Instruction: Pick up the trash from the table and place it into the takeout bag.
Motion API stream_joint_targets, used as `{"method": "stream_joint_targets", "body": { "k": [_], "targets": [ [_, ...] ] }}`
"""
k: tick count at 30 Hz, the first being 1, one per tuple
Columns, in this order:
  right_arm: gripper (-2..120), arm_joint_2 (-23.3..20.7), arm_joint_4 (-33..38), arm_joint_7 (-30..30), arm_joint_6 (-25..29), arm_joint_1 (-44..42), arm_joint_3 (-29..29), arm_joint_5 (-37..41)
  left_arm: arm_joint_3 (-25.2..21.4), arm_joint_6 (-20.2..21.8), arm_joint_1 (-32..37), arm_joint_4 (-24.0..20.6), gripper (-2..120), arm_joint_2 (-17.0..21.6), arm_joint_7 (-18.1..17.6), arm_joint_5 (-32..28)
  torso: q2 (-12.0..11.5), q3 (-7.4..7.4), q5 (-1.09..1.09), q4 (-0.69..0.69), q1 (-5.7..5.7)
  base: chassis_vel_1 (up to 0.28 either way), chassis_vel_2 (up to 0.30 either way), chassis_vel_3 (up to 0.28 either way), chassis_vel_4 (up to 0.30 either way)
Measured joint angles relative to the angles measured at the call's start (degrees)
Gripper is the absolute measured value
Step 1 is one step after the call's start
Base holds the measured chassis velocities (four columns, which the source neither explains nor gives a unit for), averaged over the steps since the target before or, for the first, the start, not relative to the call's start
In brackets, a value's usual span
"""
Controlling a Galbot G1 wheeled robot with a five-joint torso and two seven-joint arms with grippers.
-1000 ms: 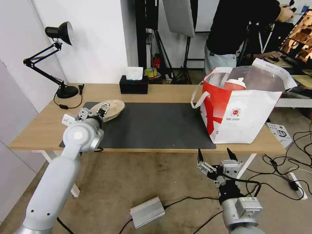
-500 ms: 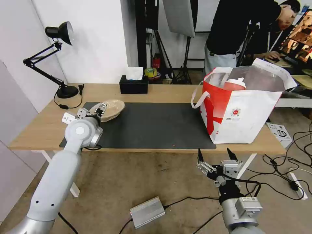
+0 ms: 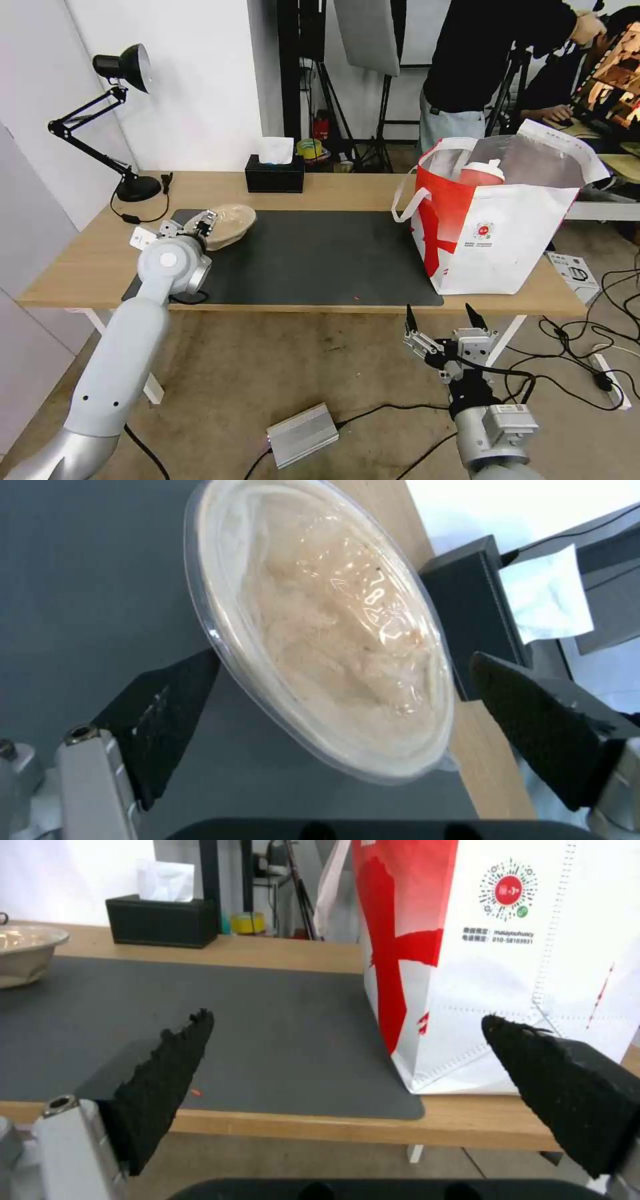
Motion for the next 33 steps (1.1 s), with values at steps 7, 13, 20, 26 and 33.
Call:
{"method": "stream_joint_targets", "body": {
  "k": [7,13,20,26,33],
  "targets": [
    [100,0.0,0.0,0.0,0.0,0.0,0.0,0.0,0.22,0.03,-1.07,2.1,100,-0.66,0.28,0.44,0.0,0.0,0.0,0.0,0.0,0.0,0.0,0.0,0.0],
    [100,0.0,0.0,0.0,0.0,0.0,0.0,0.0,0.32,0.06,-1.53,3.58,100,-0.73,0.53,0.53,0.0,0.0,0.0,0.0,0.0,0.0,0.0,0.0,0.0],
    [100,0.0,0.0,0.0,0.0,0.0,0.0,0.0,0.31,0.09,-2.13,4.3,100,-1.32,0.75,0.58,0.0,-0.01,0.0,0.0,0.0,0.0,0.0,0.0,0.0],
    [100,0.0,0.0,0.0,0.0,0.0,0.0,0.0,0.9,0.05,-3.02,4.9,93,-1.8,0.73,0.74,0.0,-0.01,0.0,0.0,0.0,0.0,0.0,0.0,0.0],
    [100,0.0,0.0,0.0,0.0,0.0,0.0,0.0,1.07,-0.06,-3.3,5.05,72,-1.92,0.72,0.94,0.0,-0.01,0.0,0.0,0.0,0.0,0.0,0.0,0.0]
  ]
}}
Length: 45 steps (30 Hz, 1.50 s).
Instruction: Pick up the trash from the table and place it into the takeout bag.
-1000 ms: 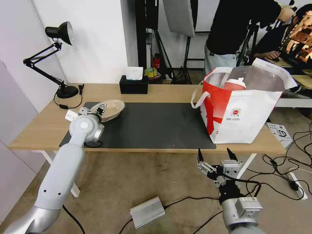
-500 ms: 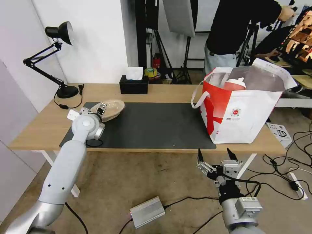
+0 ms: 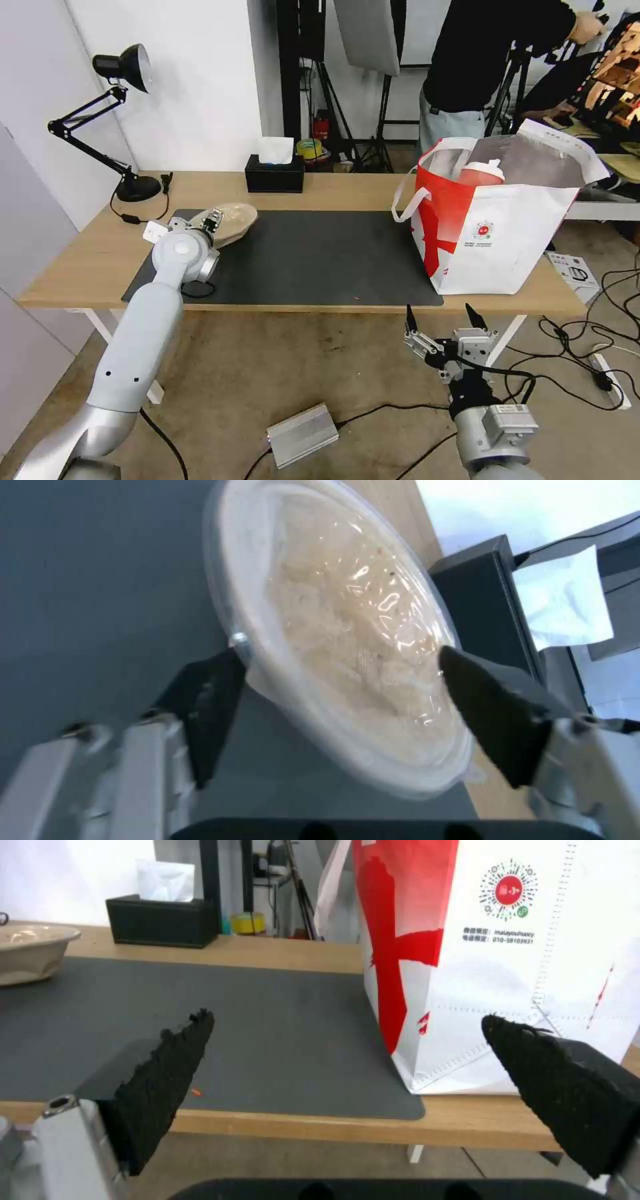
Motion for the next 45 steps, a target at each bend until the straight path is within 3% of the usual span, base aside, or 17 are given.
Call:
{"method": "stream_joint_targets", "body": {
  "k": [4,7,8,10,17,20,33,45],
  "targets": [
    [100,0.0,0.0,0.0,0.0,0.0,0.0,0.0,0.01,-0.1,-0.14,-0.12,52,0.25,-0.09,0.0,0.0,0.0,0.0,0.0,0.0,0.0,0.0,0.0,0.0],
    [100,0.0,0.0,0.0,0.0,0.0,0.0,0.0,0.0,-0.13,-0.1,-0.35,47,0.34,-0.11,-0.01,0.01,0.0,0.0,0.0,0.0,0.0,0.0,0.0,0.0],
    [100,0.0,0.0,0.0,0.0,0.0,0.0,0.0,-0.01,-0.14,-0.02,-0.48,39,0.34,-0.12,-0.01,0.0,0.0,0.0,0.0,0.0,0.0,0.0,0.0,0.0],
    [100,0.0,0.0,0.0,0.0,0.0,0.0,0.0,-0.01,-0.15,0.03,-0.53,35,0.33,-0.13,-0.01,0.0,0.0,0.0,0.0,0.0,0.0,0.0,0.0,0.0],
    [100,0.0,0.0,0.0,0.0,0.0,0.0,0.0,0.04,-0.21,0.16,-0.58,6,0.17,-0.15,0.19,0.0,0.0,0.0,0.0,0.0,0.0,0.0,0.0,0.0],
    [100,0.0,0.0,0.0,0.0,0.0,0.0,0.0,-0.01,-0.27,0.24,-0.87,0,0.18,-0.14,0.23,0.0,0.0,0.0,0.0,0.0,0.0,0.0,0.0,0.0],
    [100,0.0,0.0,0.0,0.0,0.0,0.0,0.0,-0.65,-0.46,1.93,-2.95,0,1.79,0.92,0.31,0.0,0.0,0.0,0.0,0.0,0.0,0.0,0.0,0.0],
    [100,0.0,0.0,0.0,0.0,0.0,0.0,0.0,-1.48,-2.34,4.52,-11.25,0,4.69,4.36,-0.89,0.0,0.0,0.0,0.0,0.0,0.0,0.0,0.0,0.0]
  ]
}}
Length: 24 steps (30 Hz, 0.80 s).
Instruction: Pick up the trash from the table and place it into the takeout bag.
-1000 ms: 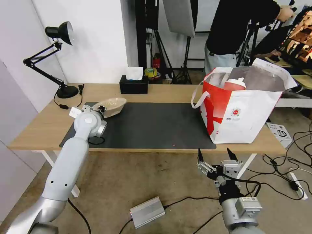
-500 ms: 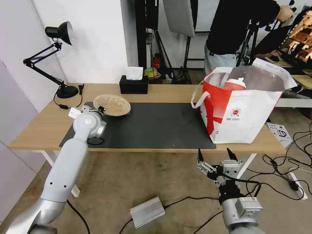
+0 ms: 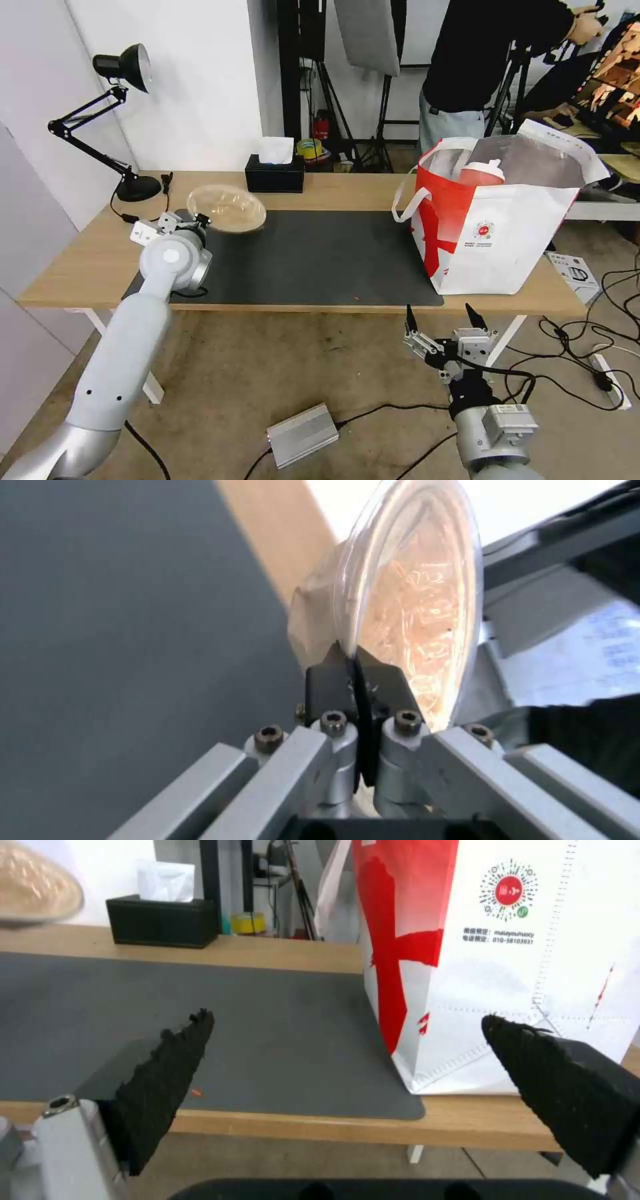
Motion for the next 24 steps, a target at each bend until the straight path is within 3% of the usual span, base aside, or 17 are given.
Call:
{"method": "stream_joint_targets", "body": {
  "k": [10,13,18,24],
  "targets": [
    [100,0.0,0.0,0.0,0.0,0.0,0.0,0.0,-0.45,-3.77,0.64,-6.8,0,3.56,6.71,-1.55,0.0,0.0,0.0,0.0,0.0,0.0,0.0,0.0,0.0],
    [100,0.0,0.0,0.0,0.0,0.0,0.0,0.0,0.43,-5.07,0.04,-8.55,0,4.45,10.66,-2.36,0.0,0.01,0.0,0.0,0.0,0.0,0.0,0.0,0.0],
    [100,0.0,0.0,0.0,0.0,0.0,0.0,0.0,2.46,-6.47,-1.85,-8.99,0,4.79,15.79,-3.29,0.0,0.01,0.0,0.0,0.0,0.0,0.0,0.0,0.0],
    [100,0.0,0.0,0.0,0.0,0.0,0.0,0.0,5.57,-7.03,-5.38,-8.09,0,3.51,18.39,-3.7,0.0,0.01,0.01,0.0,0.0,0.0,0.0,0.0,0.0]
  ]
}}
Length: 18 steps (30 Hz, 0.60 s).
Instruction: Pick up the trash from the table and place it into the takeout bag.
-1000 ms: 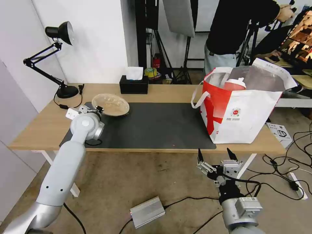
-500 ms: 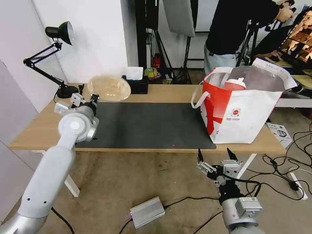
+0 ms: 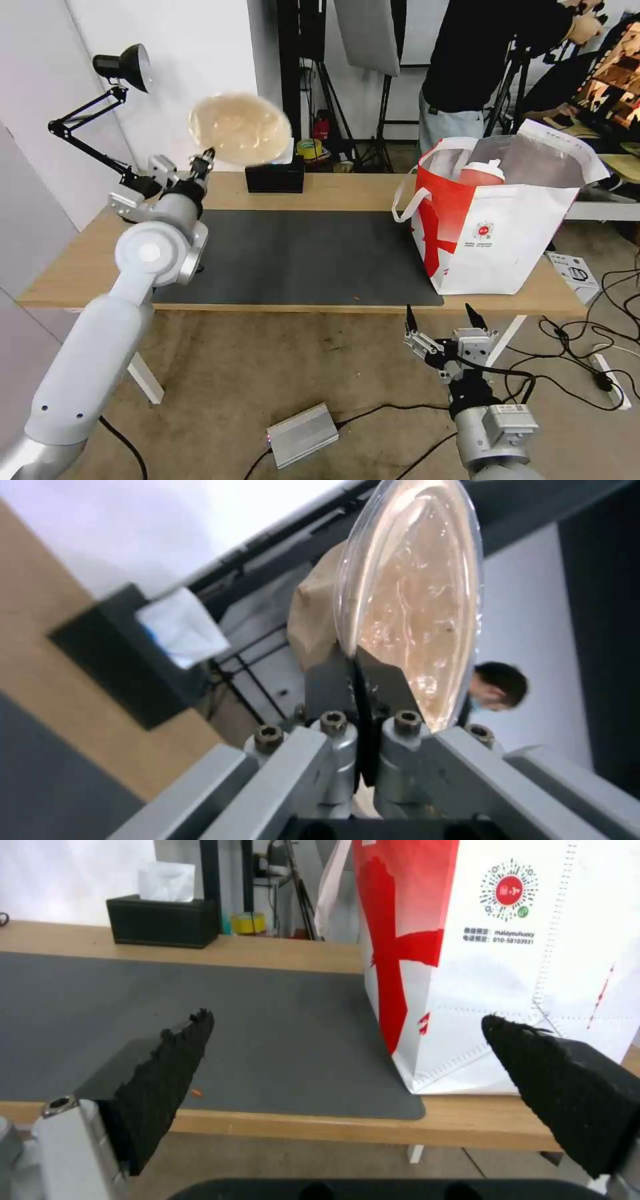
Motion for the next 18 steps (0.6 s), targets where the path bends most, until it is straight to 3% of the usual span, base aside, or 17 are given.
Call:
{"method": "stream_joint_targets", "body": {
  "k": [9,18],
  "targets": [
    [100,0.0,0.0,0.0,0.0,0.0,0.0,0.0,7.13,-0.69,-8.73,3.9,0,-3.53,1.4,0.01,0.0,0.0,0.01,0.0,0.0,0.0,0.0,0.0,0.0],
    [100,0.0,0.0,0.0,0.0,0.0,0.0,0.0,14.81,-0.85,-17.86,11.8,0,-8.69,2.82,0.11,0.0,0.0,0.01,0.0,0.01,0.0,0.0,0.0,0.0]
  ]
}}
